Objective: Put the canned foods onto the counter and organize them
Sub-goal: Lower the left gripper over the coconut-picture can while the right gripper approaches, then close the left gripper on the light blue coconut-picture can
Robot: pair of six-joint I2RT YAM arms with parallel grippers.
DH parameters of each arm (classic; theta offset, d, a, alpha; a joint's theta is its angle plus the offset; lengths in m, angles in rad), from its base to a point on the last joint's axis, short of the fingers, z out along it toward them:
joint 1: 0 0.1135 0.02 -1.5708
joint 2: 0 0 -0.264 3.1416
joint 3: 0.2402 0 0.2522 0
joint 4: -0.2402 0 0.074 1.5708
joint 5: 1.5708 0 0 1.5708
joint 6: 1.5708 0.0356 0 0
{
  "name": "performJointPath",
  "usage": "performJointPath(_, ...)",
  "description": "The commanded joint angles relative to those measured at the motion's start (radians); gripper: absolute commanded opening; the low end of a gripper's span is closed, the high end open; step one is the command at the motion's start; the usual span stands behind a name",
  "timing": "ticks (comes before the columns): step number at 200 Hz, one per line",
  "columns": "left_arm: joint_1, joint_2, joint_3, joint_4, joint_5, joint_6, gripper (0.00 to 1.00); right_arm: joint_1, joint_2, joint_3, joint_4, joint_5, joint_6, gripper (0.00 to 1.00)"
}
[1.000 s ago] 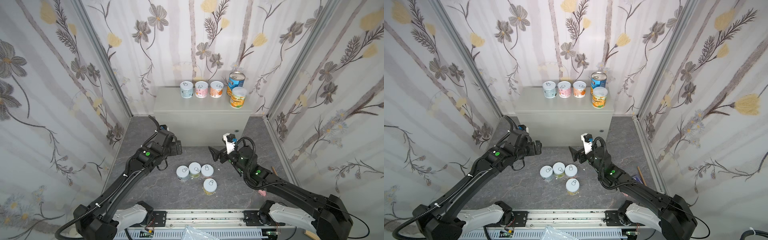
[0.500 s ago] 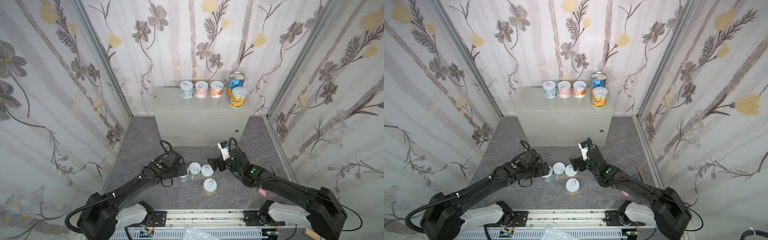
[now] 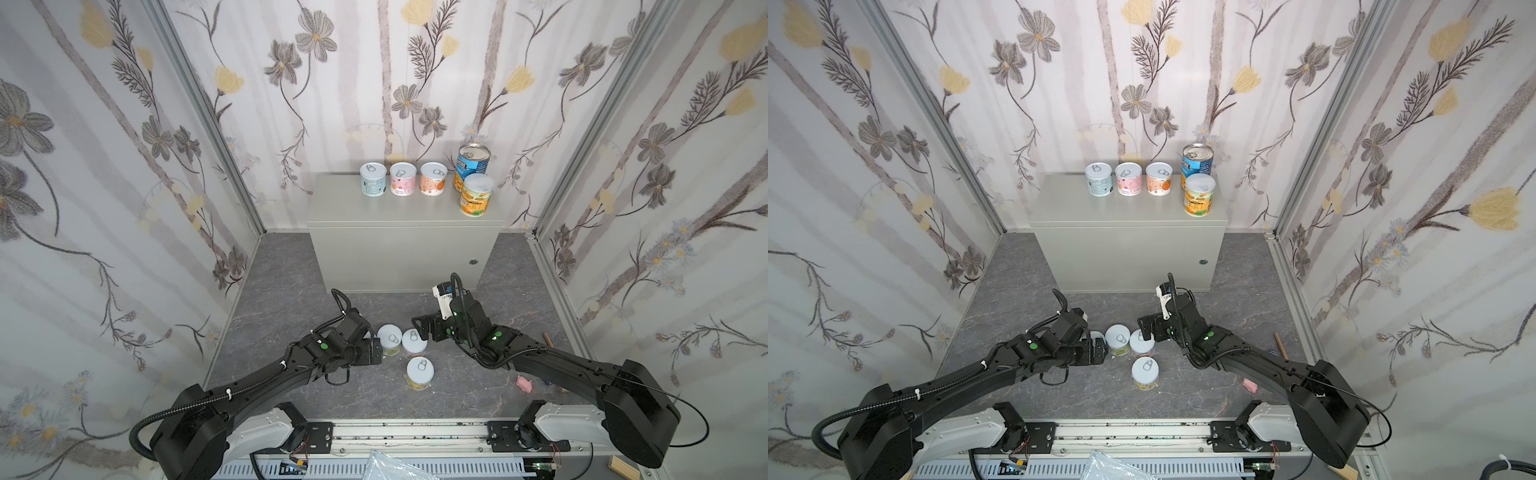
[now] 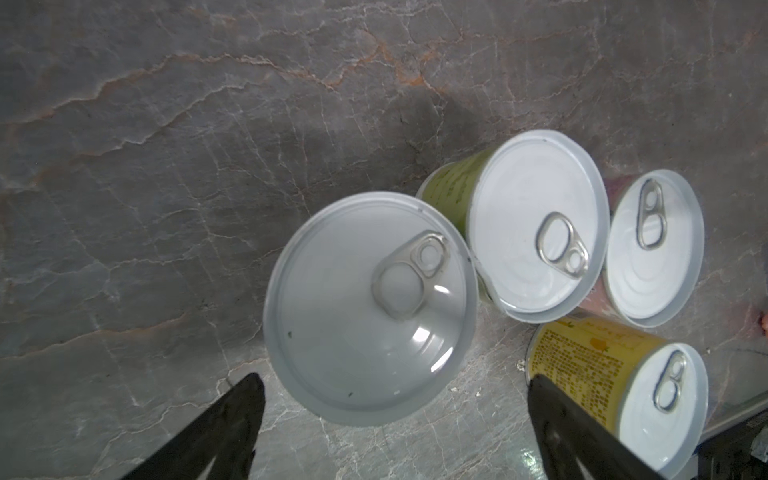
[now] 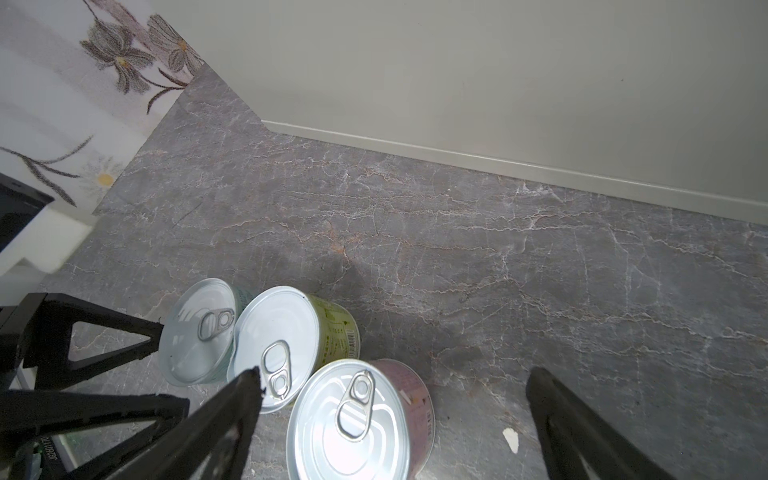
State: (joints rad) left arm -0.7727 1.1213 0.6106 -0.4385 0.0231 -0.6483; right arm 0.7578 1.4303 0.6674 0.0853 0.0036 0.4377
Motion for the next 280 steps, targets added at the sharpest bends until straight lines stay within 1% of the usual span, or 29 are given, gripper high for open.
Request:
performJointPath(1,-0.02,0.0,0.0,0.017,-0.023,0.068,1.0,0.0,0.01,0.016,0.008,0.003,0.019,1.0)
performJointPath(24,-0.049,0.035,0.02,-0.032,-0.13,0.094,1.0,0.001,0.017,0.022,0.008,0.006,0.018,1.0)
performJointPath(47,-0.062,0.071,0.017,-0.004,-0.19,0.114,1.0,0.001,0.026,0.031,0.004,0.001,0.017,1.0)
performJointPath(69,-0.063,0.094,-0.005,0.068,-0.222,0.114,1.0,0.0,0.026,0.031,0.002,-0.003,0.021,1.0)
performJointPath(88,-0.062,0.1,-0.052,0.144,-0.255,0.106,1.0,0.0,0.019,0.029,0.001,0.003,0.025,1.0)
performJointPath(114,-0.056,0.12,-0.091,0.242,-0.262,0.117,0.96,0.0,0.012,0.036,-0.008,0.012,0.025,1.0)
performJointPath(133,-0.056,0.135,-0.099,0.31,-0.265,0.141,0.94,0.0,0.007,0.038,-0.013,0.016,0.024,1.0)
performJointPath(147,-0.056,0.175,-0.116,0.377,-0.272,0.166,0.93,0.0,0.005,0.04,-0.012,0.017,0.023,1.0)
performJointPath(189,-0.052,0.203,-0.168,0.512,-0.355,0.215,0.9,0.0,-0.006,0.035,-0.025,0.021,0.028,1.0)
performJointPath(212,-0.036,0.209,-0.19,0.57,-0.349,0.217,0.86,0.0,-0.009,0.034,-0.03,0.022,0.03,1.0)
performJointPath(225,-0.034,0.21,-0.196,0.595,-0.335,0.218,0.82,0.0,-0.008,0.038,-0.031,0.022,0.029,1.0)
performJointPath(261,-0.03,0.211,-0.209,0.623,-0.329,0.212,0.66,0.001,-0.003,0.039,-0.03,0.023,0.028,1.0)
performJointPath(280,-0.028,0.215,-0.201,0.61,-0.325,0.207,0.53,0.001,-0.001,0.04,-0.029,0.018,0.028,1.0)
